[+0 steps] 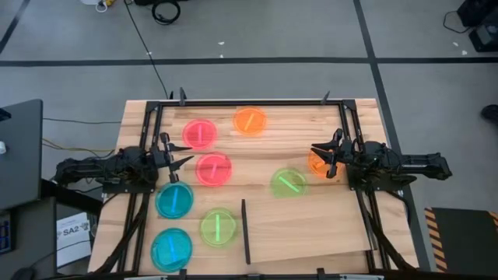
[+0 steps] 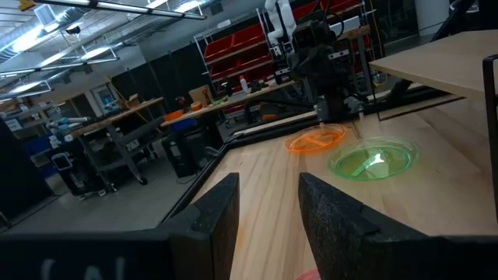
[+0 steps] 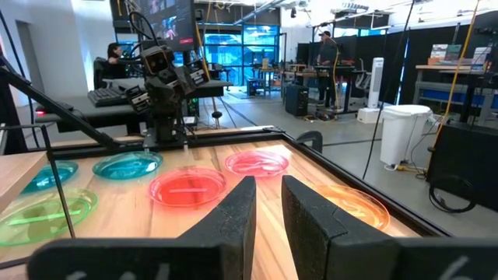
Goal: Place and stack plates onto a shelf
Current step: Put the right orange plate on the shelf
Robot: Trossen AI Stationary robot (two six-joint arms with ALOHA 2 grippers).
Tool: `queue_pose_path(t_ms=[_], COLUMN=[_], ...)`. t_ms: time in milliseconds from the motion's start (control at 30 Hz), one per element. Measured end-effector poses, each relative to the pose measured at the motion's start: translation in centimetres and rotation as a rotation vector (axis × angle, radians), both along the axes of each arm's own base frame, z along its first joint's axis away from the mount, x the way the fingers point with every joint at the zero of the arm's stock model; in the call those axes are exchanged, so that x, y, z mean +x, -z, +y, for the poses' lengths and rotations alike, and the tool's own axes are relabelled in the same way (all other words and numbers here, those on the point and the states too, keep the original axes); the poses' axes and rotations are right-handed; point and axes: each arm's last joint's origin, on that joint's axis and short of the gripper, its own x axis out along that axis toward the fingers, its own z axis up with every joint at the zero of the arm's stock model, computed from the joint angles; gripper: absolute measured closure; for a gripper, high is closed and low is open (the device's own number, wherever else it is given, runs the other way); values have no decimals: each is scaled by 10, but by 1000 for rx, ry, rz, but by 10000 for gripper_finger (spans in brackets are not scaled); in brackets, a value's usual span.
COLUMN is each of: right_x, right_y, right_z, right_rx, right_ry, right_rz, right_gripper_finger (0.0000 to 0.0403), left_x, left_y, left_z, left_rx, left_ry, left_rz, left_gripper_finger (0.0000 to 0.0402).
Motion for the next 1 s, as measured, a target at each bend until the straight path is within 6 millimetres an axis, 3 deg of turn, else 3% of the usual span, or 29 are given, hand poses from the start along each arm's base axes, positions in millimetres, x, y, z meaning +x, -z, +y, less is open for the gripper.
queue_pose_path(t_ms=[167, 567, 1000], right_x=[0, 0, 0], right_y=[-1, -1, -2], right_z=[0, 0, 0], right_rx=[-1, -7, 65], right_ry=[0, 2, -20], right_rz=[-11, -8, -42], right_gripper_finger=[313, 196, 189], left_x=[0, 0, 0], left_y=[0, 0, 0], left_z=[0, 0, 0], left_rx=[0, 0, 0], left_ry=[0, 0, 0], left_rz=[0, 0, 0], left_gripper_finger=[260, 260, 260])
